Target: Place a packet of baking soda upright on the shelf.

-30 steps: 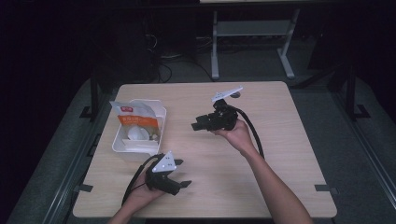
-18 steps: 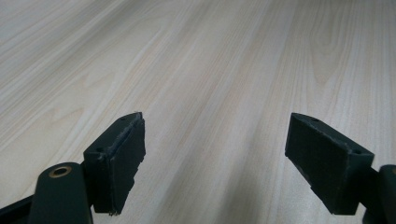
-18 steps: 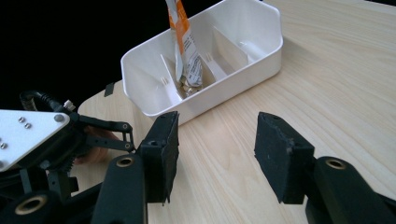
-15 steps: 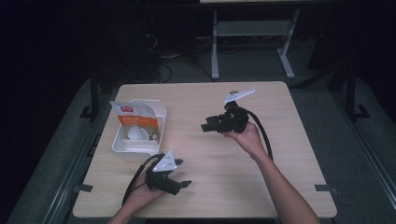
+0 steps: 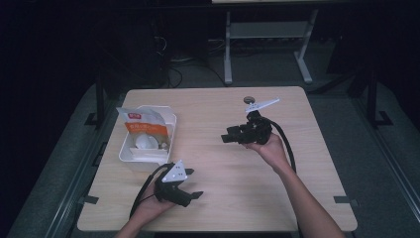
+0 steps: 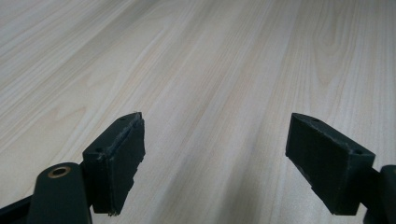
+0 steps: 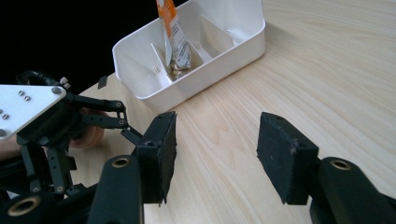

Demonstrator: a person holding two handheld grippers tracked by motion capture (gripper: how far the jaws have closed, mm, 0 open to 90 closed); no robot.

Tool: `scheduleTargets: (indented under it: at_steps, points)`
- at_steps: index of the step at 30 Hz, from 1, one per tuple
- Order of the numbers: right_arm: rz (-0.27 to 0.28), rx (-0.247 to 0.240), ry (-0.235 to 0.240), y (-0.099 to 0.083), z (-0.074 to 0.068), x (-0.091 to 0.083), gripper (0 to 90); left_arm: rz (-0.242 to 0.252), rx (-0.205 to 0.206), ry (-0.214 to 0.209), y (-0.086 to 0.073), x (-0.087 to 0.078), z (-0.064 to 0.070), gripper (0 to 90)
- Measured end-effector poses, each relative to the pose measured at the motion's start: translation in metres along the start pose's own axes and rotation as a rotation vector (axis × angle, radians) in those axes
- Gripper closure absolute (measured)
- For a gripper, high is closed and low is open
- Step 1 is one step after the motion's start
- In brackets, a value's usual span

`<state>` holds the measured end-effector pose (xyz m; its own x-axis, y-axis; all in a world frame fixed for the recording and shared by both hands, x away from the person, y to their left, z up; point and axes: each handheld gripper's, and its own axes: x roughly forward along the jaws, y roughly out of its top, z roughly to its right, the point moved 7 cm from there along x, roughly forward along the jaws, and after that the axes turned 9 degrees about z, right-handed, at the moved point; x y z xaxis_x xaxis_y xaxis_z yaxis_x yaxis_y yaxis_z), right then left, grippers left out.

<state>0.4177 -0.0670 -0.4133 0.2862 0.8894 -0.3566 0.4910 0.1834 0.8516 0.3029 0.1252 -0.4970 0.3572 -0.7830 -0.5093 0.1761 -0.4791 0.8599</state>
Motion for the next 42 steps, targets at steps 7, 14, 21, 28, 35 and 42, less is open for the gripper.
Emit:
scheduleTargets:
  at_steps: [7, 14, 21, 28, 35, 42]
  points:
    - [-0.001, 0.008, -0.005, -0.006, 0.002, -0.007, 44.5, 0.001, -0.002, 0.002, 0.0, 0.0, -0.001, 18.2]
    - [-0.002, 0.018, -0.018, -0.012, 0.005, -0.016, 43.9, -0.002, -0.002, 0.004, 0.0, 0.0, -0.001, 18.2]
    - [-0.003, 0.03, -0.028, -0.017, 0.006, -0.026, 43.1, -0.002, -0.007, 0.008, 0.0, 0.0, -0.002, 18.0]
    - [0.019, 0.038, -0.037, -0.021, 0.008, -0.036, 43.4, -0.006, -0.005, 0.009, 0.0, 0.0, -0.002, 18.0]
    - [0.027, 0.053, -0.042, -0.03, 0.01, -0.046, 43.9, -0.006, -0.009, 0.013, -0.001, 0.001, -0.002, 18.0]
    - [0.044, 0.06, -0.062, -0.035, 0.012, -0.059, 43.8, -0.005, -0.013, 0.013, -0.001, 0.001, -0.003, 18.0]
